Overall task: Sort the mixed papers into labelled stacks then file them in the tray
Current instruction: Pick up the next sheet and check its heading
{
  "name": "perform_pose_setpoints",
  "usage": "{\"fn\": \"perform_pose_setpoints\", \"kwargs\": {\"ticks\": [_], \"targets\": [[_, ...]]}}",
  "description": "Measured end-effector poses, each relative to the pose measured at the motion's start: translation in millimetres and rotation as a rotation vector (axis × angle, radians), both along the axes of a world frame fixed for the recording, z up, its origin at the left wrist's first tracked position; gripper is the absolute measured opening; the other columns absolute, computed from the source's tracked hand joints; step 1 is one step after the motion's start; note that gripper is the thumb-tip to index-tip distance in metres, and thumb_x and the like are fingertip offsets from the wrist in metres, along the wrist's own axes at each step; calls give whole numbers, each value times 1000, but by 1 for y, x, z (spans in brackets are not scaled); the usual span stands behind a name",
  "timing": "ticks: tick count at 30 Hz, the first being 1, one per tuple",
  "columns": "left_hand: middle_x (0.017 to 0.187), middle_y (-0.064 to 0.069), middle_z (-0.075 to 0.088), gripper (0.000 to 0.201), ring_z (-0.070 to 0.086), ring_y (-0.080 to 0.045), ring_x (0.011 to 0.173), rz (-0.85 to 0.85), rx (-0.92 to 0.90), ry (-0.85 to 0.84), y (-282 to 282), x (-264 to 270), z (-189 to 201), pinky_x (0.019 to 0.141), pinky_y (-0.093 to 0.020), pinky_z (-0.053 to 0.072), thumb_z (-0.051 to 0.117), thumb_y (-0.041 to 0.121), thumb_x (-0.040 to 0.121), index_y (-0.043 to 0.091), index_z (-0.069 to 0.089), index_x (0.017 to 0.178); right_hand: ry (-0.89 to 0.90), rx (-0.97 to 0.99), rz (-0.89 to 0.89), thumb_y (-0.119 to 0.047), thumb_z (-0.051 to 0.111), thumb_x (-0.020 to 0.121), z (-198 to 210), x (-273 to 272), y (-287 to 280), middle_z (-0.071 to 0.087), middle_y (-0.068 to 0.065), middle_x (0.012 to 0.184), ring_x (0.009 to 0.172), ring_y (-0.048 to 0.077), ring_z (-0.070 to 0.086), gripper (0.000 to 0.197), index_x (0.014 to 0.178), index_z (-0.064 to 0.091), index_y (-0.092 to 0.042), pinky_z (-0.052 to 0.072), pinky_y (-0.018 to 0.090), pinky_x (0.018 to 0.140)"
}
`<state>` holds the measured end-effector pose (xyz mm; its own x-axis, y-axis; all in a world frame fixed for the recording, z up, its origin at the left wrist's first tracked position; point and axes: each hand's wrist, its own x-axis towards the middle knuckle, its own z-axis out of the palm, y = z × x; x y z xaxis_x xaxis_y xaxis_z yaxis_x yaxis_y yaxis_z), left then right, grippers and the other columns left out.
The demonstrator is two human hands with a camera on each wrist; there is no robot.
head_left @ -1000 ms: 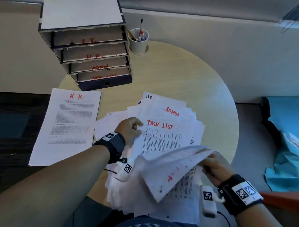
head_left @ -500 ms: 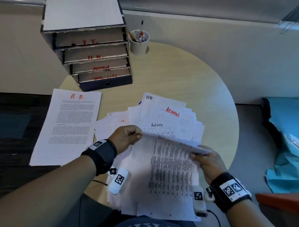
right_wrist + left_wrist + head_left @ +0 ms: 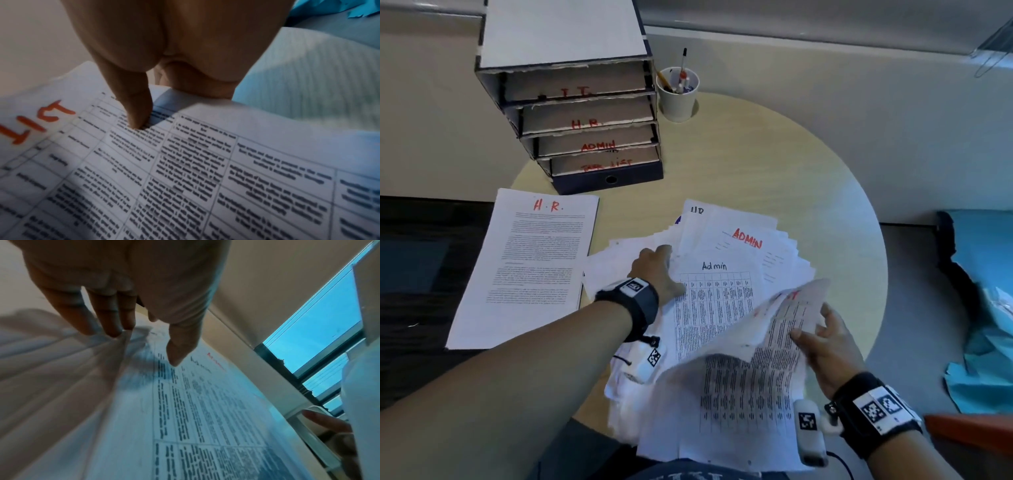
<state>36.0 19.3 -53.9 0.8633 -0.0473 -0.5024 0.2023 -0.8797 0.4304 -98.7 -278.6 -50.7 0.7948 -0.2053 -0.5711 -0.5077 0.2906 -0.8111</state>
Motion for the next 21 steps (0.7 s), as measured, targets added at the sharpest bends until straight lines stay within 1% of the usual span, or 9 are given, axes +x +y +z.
{"fn": "perform_pose_setpoints", "kwargs": {"ticks": [4, 6, 8, 11, 14, 16, 18, 19, 21], "targets": [[130, -9, 38, 70, 50, -32, 116, 119, 12, -85, -9, -1, -8, 91, -38, 48, 75, 34, 78, 23, 39, 138, 33, -70, 57, 13, 55, 89, 1, 0, -4, 73, 18, 112, 105, 32, 70, 34, 118, 62, -3, 50, 53, 99], [119, -7, 50, 51, 56, -27, 107, 190, -274, -136, -10, -11, -11, 88, -30, 45, 67, 39, 80, 19, 53, 125, 42, -86, 42, 13, 55, 90, -2, 1, -5, 73, 14, 113, 108, 28, 69, 34, 116, 64, -6, 48, 51, 102], [106, -4, 64, 44, 61, -21, 95, 301, -669, -21, -11, -29, -6, 78, -26, 45, 58, 46, 76, 18, 62, 109, 44, -75, 9, 14, 53, 91, -2, 4, -3, 72, 15, 115, 106, 29, 70, 35, 118, 64, -6, 51, 50, 98], [102, -4, 67, 45, 63, -16, 88, 370, -920, 244, -8, -56, -6, 76, -23, 48, 62, 48, 73, 18, 65, 107, 23, 27, -58, 15, 47, 94, 2, 12, 3, 72, 18, 113, 99, 29, 72, 35, 119, 62, -5, 60, 40, 74], [114, -1, 60, 46, 60, -15, 100, 206, -692, 225, -5, -72, -18, 84, -15, 48, 71, 45, 78, 23, 56, 115, -2, 139, -93, 15, 43, 95, 5, 22, 16, 71, 20, 115, 99, 31, 72, 37, 122, 60, -3, 60, 37, 68], [113, -3, 53, 65, 56, -25, 104, 188, -488, 53, -4, -70, -21, 78, -21, 44, 67, 54, 69, 23, 49, 123, -16, 201, -111, 14, 42, 95, 7, 29, 22, 69, 23, 119, 104, 36, 70, 39, 126, 58, -2, 61, 43, 72], [118, -1, 52, 78, 56, -24, 109, 252, -464, -34, -5, -65, -15, 87, -29, 46, 67, 59, 65, 19, 49, 129, -30, 272, -98, 11, 42, 95, 9, 34, 22, 64, 26, 125, 110, 43, 65, 42, 133, 53, -1, 59, 53, 80], [119, 1, 55, 75, 58, -20, 108, 266, -467, -38, -3, -62, -14, 90, -32, 49, 69, 59, 66, 20, 51, 128, -34, 310, -93, 9, 44, 94, 11, 36, 22, 61, 29, 129, 110, 44, 64, 45, 137, 49, -1, 58, 55, 82], [110, 3, 64, 53, 64, -15, 96, 257, -489, -12, -4, -57, -4, 81, -32, 54, 73, 49, 75, 24, 53, 118, -46, 366, -87, 6, 45, 93, 14, 40, 19, 56, 32, 132, 105, 42, 67, 47, 140, 45, 1, 58, 55, 80]]}}
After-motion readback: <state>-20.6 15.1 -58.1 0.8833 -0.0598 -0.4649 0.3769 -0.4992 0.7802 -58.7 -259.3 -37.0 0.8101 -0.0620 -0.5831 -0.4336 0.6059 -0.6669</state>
